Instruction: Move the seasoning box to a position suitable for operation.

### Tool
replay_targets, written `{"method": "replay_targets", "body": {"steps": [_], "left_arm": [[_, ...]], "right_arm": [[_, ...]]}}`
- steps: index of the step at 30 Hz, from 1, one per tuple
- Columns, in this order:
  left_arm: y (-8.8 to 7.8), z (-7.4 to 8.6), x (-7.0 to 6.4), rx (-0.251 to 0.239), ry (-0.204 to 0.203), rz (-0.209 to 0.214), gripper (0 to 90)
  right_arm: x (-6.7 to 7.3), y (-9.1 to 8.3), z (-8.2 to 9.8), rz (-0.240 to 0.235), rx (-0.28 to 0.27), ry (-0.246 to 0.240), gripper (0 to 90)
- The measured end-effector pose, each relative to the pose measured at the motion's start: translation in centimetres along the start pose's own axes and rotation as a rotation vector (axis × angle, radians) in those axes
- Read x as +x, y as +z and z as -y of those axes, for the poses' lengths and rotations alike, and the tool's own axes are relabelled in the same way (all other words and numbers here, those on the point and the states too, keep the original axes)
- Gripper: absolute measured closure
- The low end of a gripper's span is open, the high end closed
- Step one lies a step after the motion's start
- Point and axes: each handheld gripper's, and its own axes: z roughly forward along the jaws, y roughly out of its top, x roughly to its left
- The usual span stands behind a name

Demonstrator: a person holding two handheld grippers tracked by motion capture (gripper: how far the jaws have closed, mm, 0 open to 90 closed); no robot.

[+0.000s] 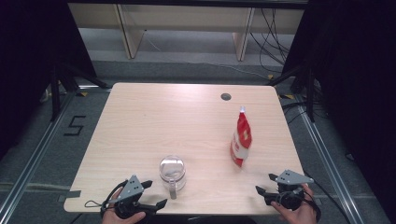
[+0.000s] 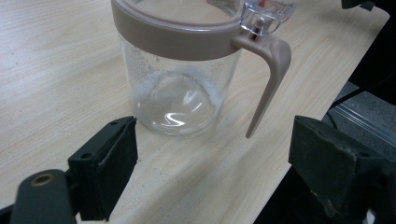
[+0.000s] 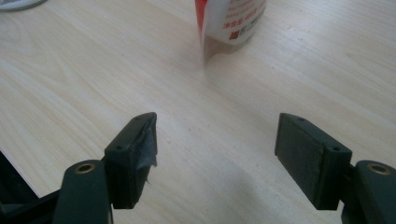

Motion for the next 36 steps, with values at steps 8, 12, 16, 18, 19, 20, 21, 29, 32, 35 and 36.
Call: {"method": "replay_targets", "body": {"steps": [8,12,16,18,19,20,21,29,32,35,36], "left_arm": [[0.3,-0.1,-1.2,-0.015,-0.012,-0.013,24.2],[0.8,-0.3,-2.4,-0.022,-0.002,-0.027,30.2],[1.1,-0.6,-2.9,-0.028,-0.008,0.004,35.8],[1.2,-0.6,-3.0,-0.026,0.003,-0.001,39.1],[1.2,-0.6,-3.0,-0.026,0.003,-0.001,41.3],[1.3,-0.7,-3.2,-0.031,-0.004,-0.004,43.8],[1.3,-0.7,-3.2,-0.033,-0.001,0.001,45.3],[1.7,-1.0,-3.5,-0.045,0.026,-0.01,59.1],[2.0,-1.1,-3.5,-0.024,0.056,-0.018,65.3],[2.1,-1.1,-3.4,-0.022,0.062,-0.025,73.8],[2.1,-1.1,-3.3,-0.022,0.06,-0.016,73.8]], "right_arm": [[0.0,0.1,0.0,-0.005,0.001,0.0,29.1],[0.2,0.3,0.0,-0.02,0.022,-0.009,29.0],[0.2,0.5,0.0,-0.031,0.018,-0.023,29.0],[0.2,0.6,0.0,-0.033,0.022,-0.032,29.0],[0.2,0.6,0.0,-0.033,0.022,-0.032,29.0],[0.3,0.7,0.0,-0.043,0.029,-0.024,29.0],[0.3,0.7,0.0,-0.046,0.034,-0.027,29.0],[0.4,0.8,0.0,-0.05,0.037,-0.031,28.9],[0.4,0.9,0.0,-0.055,0.036,-0.042,28.8],[0.4,0.9,0.0,-0.058,0.038,-0.041,28.8],[0.4,0.9,0.0,-0.058,0.038,-0.041,28.8]]}}
